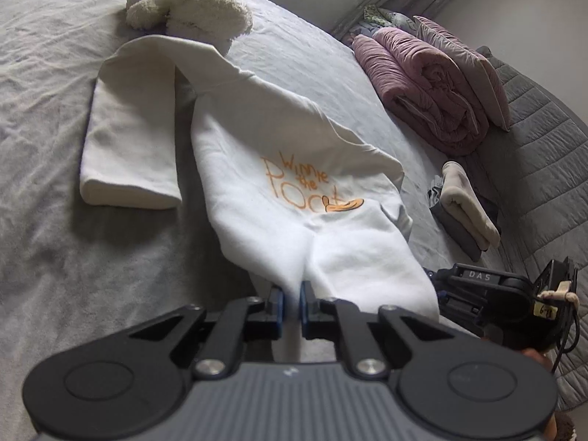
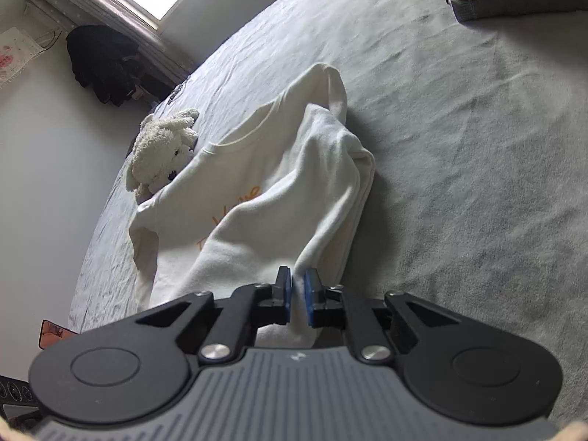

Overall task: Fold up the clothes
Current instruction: 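Grasp the sweatshirt hem with the left gripper while the right gripper grasps the hem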

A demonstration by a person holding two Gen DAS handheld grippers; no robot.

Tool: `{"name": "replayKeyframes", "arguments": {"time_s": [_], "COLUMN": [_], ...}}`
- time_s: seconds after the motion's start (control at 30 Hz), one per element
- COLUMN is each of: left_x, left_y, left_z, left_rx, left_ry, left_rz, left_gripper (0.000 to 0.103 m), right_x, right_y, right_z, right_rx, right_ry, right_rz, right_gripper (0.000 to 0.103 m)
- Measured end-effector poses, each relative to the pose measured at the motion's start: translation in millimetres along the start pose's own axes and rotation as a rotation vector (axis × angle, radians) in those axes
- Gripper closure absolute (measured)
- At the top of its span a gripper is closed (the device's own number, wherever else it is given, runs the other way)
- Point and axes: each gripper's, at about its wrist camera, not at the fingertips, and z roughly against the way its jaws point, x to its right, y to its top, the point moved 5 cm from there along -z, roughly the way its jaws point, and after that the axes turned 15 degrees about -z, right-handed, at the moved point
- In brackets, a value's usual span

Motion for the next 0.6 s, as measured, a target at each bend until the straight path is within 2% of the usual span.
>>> {"name": "replayKeyframes", "arguments": {"time_s": [0.1, 0.2, 0.27, 0.3, 0.37, 0.43, 0.5, 0.6], "left_x": [-8, -23, -35, -39, -45, -47, -49, -52], "left_y": [9, 12, 12, 11, 10, 8, 7, 5], "left_z": [17, 26, 26, 24, 22, 18, 15, 13], "left_rx": [0.057, 0.073, 0.058, 0.047, 0.035, 0.015, -0.005, -0.018], "left_ry": [0.059, 0.115, 0.156, 0.183, 0.230, 0.246, 0.245, 0.241], "left_rz": [-0.041, -0.034, -0.019, -0.022, -0.042, -0.060, -0.066, -0.051], "left_gripper": [0.095, 0.095, 0.095, 0.095, 0.095, 0.095, 0.094, 0.090], "right_x": [-18, -27, -25, -22, -13, 3, 15, 21], "right_y": [2, 3, 5, 6, 6, 5, 0, -8], "right_z": [13, 19, 19, 17, 10, -2, -12, -21], "right_rx": [0.033, 0.062, 0.078, 0.081, 0.075, 0.053, 0.008, -0.058], "right_ry": [0.076, 0.091, 0.064, 0.041, -0.040, -0.151, -0.178, -0.144], "right_rz": [0.040, 0.088, 0.098, 0.099, 0.099, 0.079, 0.043, -0.001], "right_gripper": [0.097, 0.096, 0.088, 0.088, 0.087, 0.086, 0.086, 0.083]}}
